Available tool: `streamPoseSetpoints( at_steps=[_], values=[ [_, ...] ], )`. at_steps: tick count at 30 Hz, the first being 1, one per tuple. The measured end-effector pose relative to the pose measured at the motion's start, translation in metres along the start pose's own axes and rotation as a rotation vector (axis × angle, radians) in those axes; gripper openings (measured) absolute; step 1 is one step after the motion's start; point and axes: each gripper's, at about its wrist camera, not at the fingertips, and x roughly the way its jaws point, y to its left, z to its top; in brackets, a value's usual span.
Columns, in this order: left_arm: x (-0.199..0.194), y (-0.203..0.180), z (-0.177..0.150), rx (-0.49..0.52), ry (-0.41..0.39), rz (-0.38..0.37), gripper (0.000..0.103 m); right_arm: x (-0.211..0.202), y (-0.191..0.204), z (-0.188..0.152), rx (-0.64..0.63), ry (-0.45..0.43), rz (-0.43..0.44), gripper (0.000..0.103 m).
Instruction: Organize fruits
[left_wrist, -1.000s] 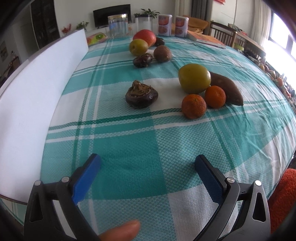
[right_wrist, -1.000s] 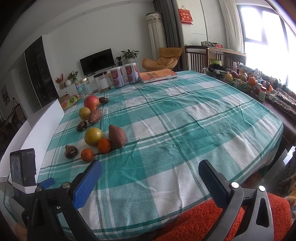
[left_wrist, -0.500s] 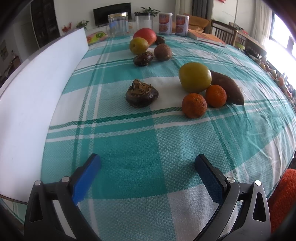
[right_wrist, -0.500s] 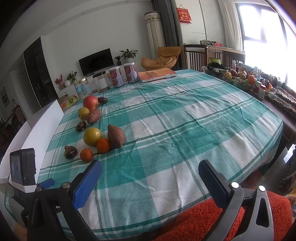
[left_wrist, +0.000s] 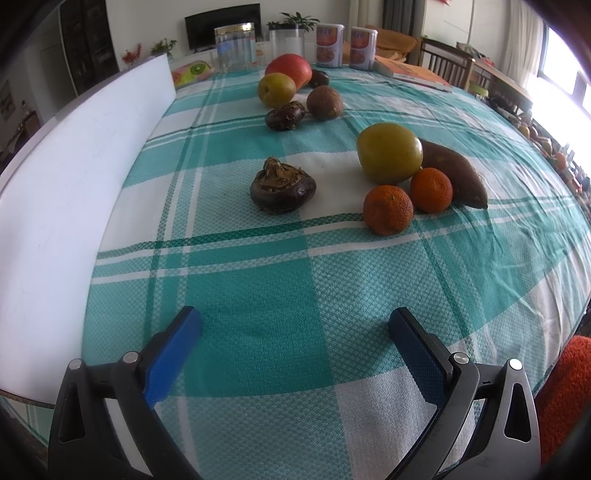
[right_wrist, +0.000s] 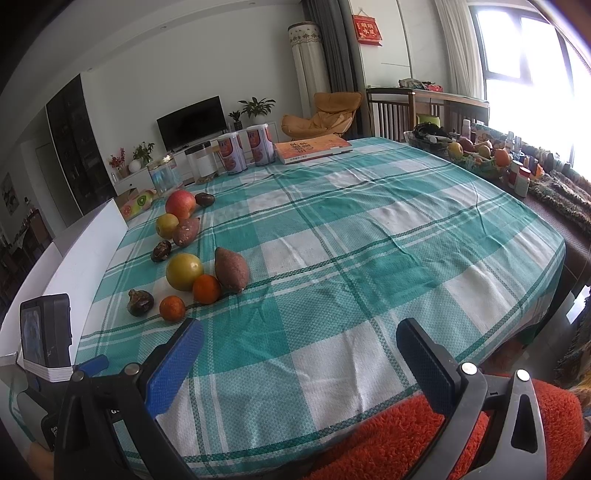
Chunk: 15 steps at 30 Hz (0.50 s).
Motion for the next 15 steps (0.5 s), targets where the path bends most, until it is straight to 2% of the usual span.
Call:
streamPoseSetpoints(
  at_steps=[15],
  values=[
    [-0.0002, -0.0006, -0.0003, 0.001, -0.007, 0.001, 0.103, -0.0002, -0.0006, 0.0000, 0.001, 0.001, 0.001, 0.103]
  ],
)
